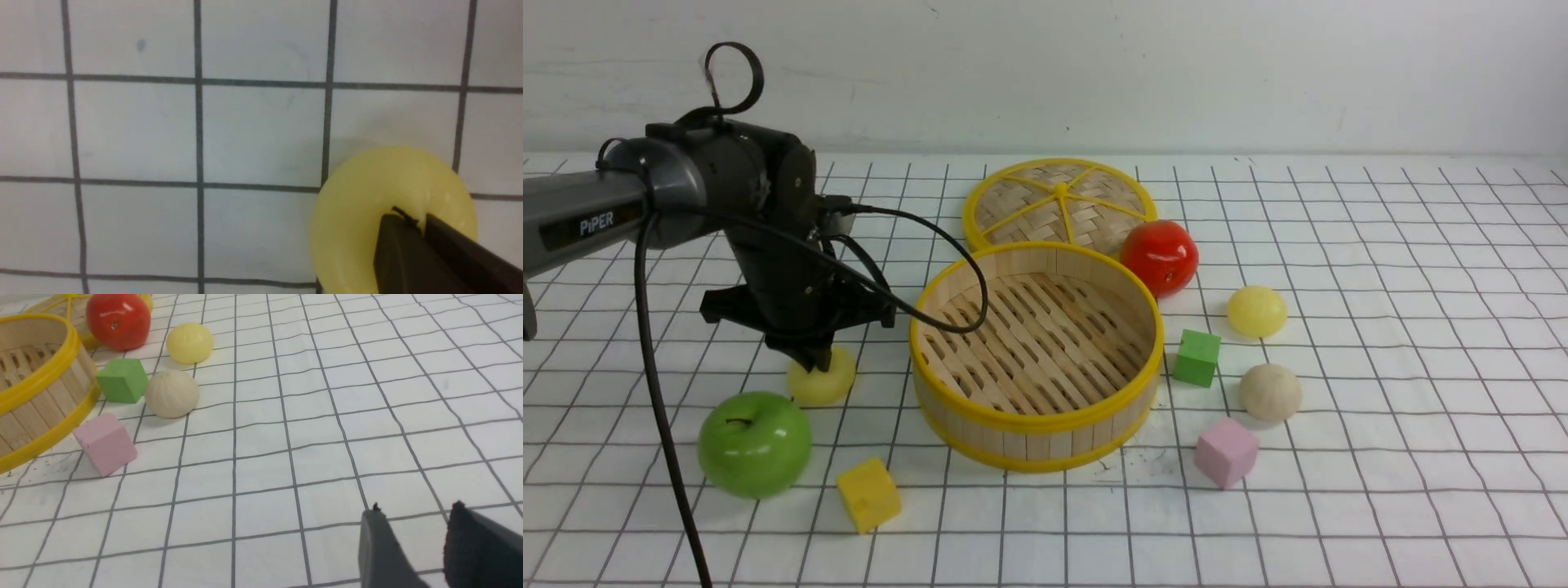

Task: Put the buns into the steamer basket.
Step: Use the left arm to grab a steamed stuffed bun, then use the left arm to put the steamed stuffed bun into the steamer

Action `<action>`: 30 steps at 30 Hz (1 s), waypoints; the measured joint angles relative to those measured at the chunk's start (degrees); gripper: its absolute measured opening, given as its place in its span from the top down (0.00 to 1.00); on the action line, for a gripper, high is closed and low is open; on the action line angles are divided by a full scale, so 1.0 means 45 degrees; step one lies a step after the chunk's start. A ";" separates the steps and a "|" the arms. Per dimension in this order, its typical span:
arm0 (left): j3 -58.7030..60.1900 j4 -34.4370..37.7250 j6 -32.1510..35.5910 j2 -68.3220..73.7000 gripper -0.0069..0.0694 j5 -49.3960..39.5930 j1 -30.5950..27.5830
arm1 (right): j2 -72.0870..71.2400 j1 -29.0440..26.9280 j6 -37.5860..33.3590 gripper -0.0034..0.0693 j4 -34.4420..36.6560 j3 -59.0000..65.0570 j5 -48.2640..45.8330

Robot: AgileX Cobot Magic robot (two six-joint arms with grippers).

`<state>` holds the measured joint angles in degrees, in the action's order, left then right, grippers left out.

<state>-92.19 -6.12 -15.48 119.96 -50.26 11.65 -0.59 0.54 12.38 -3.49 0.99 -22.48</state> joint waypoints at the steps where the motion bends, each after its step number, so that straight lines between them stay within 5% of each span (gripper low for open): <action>1: 0.0000 0.0052 0.0054 -0.0052 0.93 -0.0048 0.0000 | 0.0000 0.0000 0.0000 0.62 0.0000 0.0000 0.0000; 12: 0.0000 0.0916 0.0324 -0.1795 0.93 -0.0082 0.0000 | 0.0000 0.0000 0.0000 0.62 0.0000 0.0000 0.0000; 20: 0.0000 0.4735 0.2249 -0.3079 0.93 0.0199 0.0262 | 0.0000 0.0000 0.0000 0.62 0.0000 0.0000 0.0000; 30: 0.0000 0.5227 0.2673 -0.1914 0.92 0.1860 0.1680 | 0.0000 0.0000 0.0000 0.62 0.0000 0.0000 0.0000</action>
<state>-92.19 17.40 -3.45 111.34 -41.89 19.21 -0.59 0.54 12.38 -3.49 0.99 -22.48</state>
